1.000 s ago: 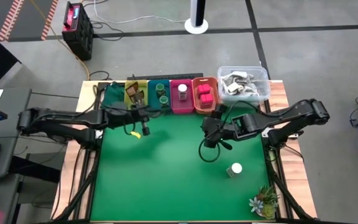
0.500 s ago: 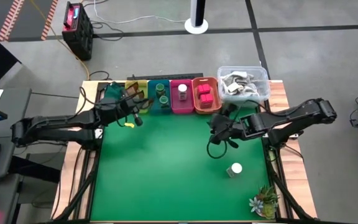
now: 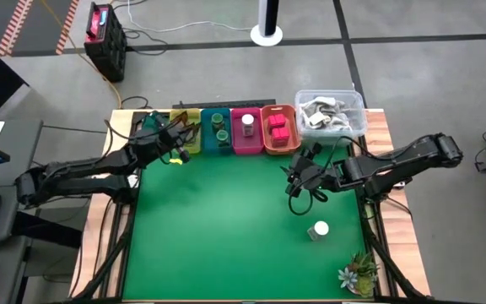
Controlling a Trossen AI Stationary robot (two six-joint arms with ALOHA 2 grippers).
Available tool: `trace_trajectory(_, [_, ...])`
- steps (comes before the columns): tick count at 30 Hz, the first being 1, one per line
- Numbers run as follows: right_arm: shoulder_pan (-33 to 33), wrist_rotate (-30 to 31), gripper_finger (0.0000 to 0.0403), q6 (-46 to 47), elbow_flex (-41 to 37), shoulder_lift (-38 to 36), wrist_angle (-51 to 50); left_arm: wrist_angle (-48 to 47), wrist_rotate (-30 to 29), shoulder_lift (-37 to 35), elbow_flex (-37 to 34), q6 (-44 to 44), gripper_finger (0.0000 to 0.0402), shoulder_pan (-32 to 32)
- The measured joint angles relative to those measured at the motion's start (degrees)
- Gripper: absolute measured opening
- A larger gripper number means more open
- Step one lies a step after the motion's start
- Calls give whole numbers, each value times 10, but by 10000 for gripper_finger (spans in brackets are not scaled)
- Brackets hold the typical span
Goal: Sort spices by type
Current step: Put the orange spice pack into the yellow bin
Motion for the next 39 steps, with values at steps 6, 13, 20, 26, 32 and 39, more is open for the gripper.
trace_trajectory(6, [0, 0, 248, 0, 0, 1, 10, 19, 3, 5, -19, -4, 0, 19])
trace_trajectory(13, [0, -3, 248, -1, 0, 1, 16, 92, 9, 6, -75, -3, 0, 22])
trace_trajectory(20, [3, -5, 248, -19, 0, 1, 45, 167, 9, 6, -118, 21, 0, 23])
trace_trajectory(26, [4, -6, 248, -44, 0, 1, 69, 151, 26, 6, -123, 103, 0, 23])
trace_trajectory(32, [4, -6, 248, -67, 1, 1, 91, 139, 85, 6, -123, 157, 0, 46])
trace_trajectory(39, [3, -10, 248, -93, 1, 1, 111, 66, 138, 6, -123, 148, 0, 91])
